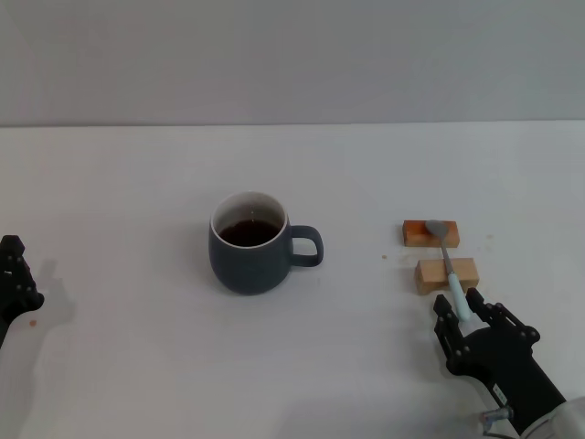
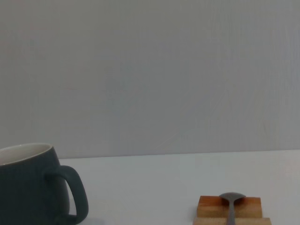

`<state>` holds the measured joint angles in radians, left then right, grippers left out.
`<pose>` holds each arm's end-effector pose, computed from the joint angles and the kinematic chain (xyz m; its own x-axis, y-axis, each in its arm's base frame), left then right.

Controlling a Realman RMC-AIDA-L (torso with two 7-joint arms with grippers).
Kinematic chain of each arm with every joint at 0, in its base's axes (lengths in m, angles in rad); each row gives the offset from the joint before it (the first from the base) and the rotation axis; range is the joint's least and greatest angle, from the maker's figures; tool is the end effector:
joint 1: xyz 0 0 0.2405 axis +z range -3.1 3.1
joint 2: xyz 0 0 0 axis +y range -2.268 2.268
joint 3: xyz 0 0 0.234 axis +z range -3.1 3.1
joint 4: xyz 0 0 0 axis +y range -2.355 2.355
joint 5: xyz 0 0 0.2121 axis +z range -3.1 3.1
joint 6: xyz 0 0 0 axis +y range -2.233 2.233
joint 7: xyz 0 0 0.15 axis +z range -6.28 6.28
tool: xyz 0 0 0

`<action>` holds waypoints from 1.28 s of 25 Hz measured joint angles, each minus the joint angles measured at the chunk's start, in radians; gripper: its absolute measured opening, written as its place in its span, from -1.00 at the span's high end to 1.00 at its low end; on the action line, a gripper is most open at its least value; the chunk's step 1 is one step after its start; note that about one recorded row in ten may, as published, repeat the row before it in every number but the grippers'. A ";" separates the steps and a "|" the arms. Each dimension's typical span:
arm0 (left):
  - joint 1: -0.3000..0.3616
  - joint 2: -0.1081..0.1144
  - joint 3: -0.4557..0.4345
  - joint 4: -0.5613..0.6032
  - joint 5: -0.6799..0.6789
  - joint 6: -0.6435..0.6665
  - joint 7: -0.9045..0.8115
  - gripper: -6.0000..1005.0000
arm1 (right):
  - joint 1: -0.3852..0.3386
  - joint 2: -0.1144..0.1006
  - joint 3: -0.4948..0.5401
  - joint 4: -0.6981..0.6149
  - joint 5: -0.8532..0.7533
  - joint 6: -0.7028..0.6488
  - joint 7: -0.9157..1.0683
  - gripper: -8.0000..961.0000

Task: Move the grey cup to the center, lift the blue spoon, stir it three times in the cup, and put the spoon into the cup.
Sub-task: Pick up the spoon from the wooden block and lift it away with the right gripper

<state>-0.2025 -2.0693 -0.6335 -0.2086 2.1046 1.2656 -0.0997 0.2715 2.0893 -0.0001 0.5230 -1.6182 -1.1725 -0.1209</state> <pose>-0.3572 0.2499 -0.0085 0.7099 0.0282 0.7038 0.7043 -0.0364 -0.7090 0.2848 0.2226 -0.1121 0.6621 -0.2090 -0.7197 -0.7435 -0.3044 -0.5955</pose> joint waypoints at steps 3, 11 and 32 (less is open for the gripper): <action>0.000 0.000 0.000 0.000 0.000 -0.001 0.000 0.99 | 0.000 0.000 0.000 0.000 0.000 0.000 0.000 0.16; 0.000 0.001 0.000 0.000 0.000 -0.002 0.001 0.99 | -0.001 0.000 0.002 0.002 0.000 -0.002 0.001 0.22; 0.002 0.002 0.000 0.003 0.000 -0.002 0.000 0.99 | -0.002 -0.003 0.002 0.010 -0.001 0.000 0.003 0.48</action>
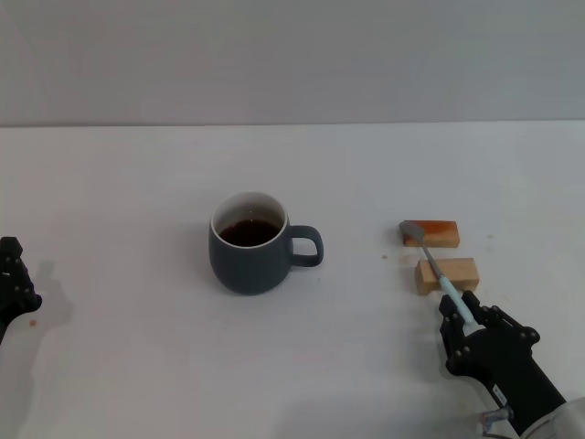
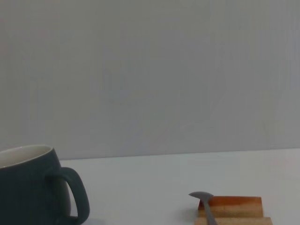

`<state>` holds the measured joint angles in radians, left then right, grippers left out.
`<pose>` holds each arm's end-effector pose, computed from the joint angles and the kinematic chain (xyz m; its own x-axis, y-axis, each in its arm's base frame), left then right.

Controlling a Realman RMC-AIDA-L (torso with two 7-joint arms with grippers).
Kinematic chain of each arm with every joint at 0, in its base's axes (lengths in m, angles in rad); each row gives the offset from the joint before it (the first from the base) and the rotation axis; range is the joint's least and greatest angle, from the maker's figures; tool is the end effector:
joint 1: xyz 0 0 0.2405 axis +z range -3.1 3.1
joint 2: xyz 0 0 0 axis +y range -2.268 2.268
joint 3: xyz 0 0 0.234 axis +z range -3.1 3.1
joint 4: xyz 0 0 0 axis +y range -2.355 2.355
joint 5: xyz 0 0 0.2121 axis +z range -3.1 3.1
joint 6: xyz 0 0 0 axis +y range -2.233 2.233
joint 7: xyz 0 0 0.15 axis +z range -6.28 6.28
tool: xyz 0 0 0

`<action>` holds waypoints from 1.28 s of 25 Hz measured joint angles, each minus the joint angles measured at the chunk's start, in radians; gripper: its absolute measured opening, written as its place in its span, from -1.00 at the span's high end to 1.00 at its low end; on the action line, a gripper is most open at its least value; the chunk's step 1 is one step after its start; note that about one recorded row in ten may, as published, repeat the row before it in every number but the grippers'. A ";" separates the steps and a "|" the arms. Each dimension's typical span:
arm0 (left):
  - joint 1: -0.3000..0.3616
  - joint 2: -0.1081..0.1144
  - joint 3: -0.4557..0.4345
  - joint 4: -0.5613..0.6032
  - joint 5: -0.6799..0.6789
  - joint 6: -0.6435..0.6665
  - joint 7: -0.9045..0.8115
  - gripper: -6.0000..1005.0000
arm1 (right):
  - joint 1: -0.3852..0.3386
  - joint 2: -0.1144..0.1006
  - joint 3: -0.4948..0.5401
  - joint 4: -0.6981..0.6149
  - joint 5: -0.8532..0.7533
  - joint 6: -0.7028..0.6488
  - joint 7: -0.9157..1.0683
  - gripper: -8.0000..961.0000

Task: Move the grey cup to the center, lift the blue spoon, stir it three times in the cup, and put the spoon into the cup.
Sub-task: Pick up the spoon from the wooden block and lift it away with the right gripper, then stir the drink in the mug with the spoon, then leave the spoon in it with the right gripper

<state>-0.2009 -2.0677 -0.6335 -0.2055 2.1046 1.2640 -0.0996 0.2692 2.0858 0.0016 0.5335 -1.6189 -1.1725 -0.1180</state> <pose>-0.3589 0.2491 -0.0077 0.7128 0.0321 0.7006 0.7014 -0.0340 -0.7120 0.2841 0.2219 -0.1121 0.6543 -0.2121 -0.7259 -0.7503 -0.3023 -0.5879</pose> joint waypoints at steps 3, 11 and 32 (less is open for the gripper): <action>0.000 0.000 0.000 0.000 0.000 0.000 0.000 0.99 | 0.000 0.000 0.000 0.000 0.000 0.000 0.000 0.51; -0.001 0.000 -0.002 0.009 -0.005 0.000 0.000 0.99 | -0.006 0.000 0.010 0.011 -0.003 -0.003 -0.005 0.59; 0.002 0.000 0.000 0.009 -0.002 0.002 0.007 0.99 | -0.005 -0.149 0.104 0.517 -0.002 -0.045 -0.463 0.65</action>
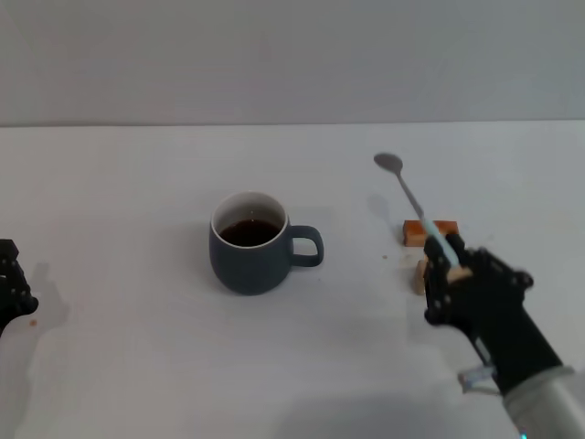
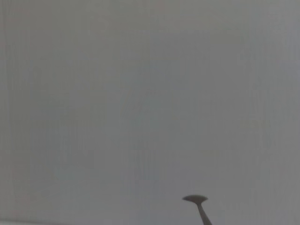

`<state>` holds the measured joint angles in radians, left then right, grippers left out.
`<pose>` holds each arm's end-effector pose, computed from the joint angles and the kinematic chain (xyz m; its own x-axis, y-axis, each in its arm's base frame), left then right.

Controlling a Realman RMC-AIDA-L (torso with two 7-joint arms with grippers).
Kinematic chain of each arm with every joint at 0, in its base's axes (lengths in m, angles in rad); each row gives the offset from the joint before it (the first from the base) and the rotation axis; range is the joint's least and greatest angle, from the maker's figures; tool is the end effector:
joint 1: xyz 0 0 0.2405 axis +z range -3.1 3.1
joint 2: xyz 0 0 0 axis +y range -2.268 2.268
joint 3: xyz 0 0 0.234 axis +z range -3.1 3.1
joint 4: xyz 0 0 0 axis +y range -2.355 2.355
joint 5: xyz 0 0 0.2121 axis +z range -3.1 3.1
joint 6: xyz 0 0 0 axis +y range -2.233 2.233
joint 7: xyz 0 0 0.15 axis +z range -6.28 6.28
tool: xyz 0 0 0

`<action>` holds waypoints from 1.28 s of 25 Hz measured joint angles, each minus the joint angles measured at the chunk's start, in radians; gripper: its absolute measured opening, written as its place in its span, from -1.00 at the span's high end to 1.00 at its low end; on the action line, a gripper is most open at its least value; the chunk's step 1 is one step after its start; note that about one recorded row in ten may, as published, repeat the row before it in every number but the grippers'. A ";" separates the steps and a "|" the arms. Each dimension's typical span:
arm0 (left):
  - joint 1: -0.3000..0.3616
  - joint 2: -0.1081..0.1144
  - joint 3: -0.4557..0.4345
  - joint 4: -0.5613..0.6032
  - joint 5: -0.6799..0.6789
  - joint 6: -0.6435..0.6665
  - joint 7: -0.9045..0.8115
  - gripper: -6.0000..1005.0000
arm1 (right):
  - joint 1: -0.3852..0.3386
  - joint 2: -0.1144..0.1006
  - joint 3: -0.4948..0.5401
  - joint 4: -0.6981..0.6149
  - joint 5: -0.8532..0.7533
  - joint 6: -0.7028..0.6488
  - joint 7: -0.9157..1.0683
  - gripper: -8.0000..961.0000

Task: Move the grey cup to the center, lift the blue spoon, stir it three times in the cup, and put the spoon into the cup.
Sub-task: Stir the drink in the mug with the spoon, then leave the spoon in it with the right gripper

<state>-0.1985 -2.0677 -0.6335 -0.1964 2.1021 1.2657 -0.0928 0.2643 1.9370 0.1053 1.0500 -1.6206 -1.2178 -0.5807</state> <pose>-0.3615 0.2474 -0.0063 0.7221 0.0359 0.6908 0.6917 -0.0278 -0.7216 0.2061 0.2259 -0.0902 0.7011 -0.0359 -0.7122 -0.6812 -0.3290 -0.6540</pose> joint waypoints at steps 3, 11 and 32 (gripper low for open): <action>0.001 0.000 0.000 0.000 -0.001 0.000 0.000 0.99 | -0.006 -0.063 0.108 0.196 0.002 0.135 -0.137 0.65; 0.002 0.000 -0.002 0.000 -0.004 -0.001 0.001 0.99 | -0.125 -0.072 0.424 0.560 0.217 0.570 -0.746 0.65; -0.008 -0.001 -0.006 0.000 -0.004 -0.025 0.000 0.99 | -0.165 0.134 0.610 0.460 0.052 0.695 -1.066 0.65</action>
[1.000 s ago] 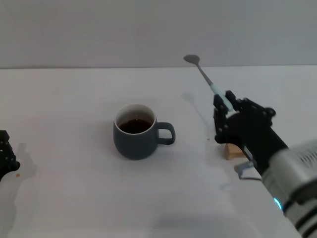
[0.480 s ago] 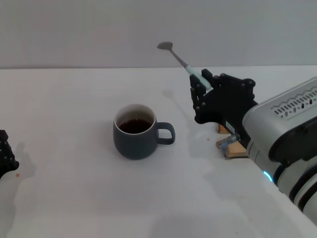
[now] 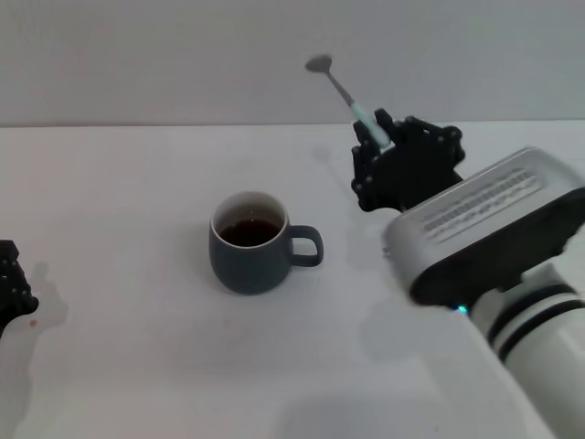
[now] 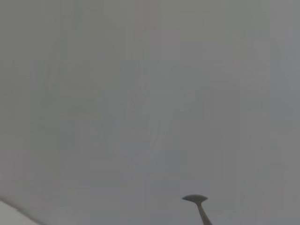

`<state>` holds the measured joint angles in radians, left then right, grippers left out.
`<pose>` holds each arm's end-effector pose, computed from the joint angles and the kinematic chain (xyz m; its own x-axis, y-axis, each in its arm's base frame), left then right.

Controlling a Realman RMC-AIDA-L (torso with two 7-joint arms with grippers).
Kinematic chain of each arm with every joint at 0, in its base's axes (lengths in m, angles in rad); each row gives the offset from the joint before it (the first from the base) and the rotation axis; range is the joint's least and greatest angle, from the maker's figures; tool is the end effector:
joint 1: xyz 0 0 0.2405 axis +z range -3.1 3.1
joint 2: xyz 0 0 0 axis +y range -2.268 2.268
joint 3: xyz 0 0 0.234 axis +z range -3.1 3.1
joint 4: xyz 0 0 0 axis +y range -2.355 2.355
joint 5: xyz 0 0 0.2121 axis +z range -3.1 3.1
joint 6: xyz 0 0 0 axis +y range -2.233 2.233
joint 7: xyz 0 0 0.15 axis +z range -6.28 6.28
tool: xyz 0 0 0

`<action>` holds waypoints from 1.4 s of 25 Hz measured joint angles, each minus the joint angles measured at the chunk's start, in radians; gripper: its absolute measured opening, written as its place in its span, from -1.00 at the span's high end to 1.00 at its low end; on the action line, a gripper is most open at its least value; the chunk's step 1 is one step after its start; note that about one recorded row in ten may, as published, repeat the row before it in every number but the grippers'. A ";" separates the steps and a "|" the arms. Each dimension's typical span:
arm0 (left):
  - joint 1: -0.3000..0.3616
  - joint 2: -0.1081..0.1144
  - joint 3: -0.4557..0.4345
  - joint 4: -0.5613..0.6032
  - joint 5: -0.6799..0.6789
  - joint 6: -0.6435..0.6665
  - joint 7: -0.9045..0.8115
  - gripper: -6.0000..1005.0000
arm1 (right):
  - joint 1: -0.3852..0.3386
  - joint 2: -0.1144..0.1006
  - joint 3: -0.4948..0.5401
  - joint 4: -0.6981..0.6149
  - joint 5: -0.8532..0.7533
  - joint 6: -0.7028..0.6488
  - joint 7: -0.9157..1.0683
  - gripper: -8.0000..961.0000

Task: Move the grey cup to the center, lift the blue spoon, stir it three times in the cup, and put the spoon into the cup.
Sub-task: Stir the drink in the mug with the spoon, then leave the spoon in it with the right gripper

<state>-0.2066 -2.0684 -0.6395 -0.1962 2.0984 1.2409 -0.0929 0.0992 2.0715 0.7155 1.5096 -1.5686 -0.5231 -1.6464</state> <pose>-0.3631 0.2503 -0.0075 0.7200 0.0531 0.6919 0.6936 -0.0219 -0.7201 0.0953 0.2914 -0.0649 0.9240 0.0749 -0.3750 -0.3250 -0.3629 -0.8733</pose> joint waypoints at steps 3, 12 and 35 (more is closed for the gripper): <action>-0.003 -0.001 0.000 -0.002 0.000 -0.007 0.000 0.99 | 0.036 0.011 -0.020 -0.064 -0.157 -0.053 0.089 0.65; -0.003 0.000 -0.003 -0.004 -0.001 -0.019 -0.004 0.99 | 0.186 0.005 -0.081 -0.397 -0.862 -0.490 0.816 0.65; 0.005 0.001 -0.012 0.002 -0.002 -0.011 0.002 0.99 | 0.225 0.005 0.544 0.277 -0.918 0.962 1.220 0.65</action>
<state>-0.2019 -2.0678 -0.6520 -0.1947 2.0968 1.2302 -0.0904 0.3247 2.0768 1.2592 1.7863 -2.4862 0.4389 -0.4260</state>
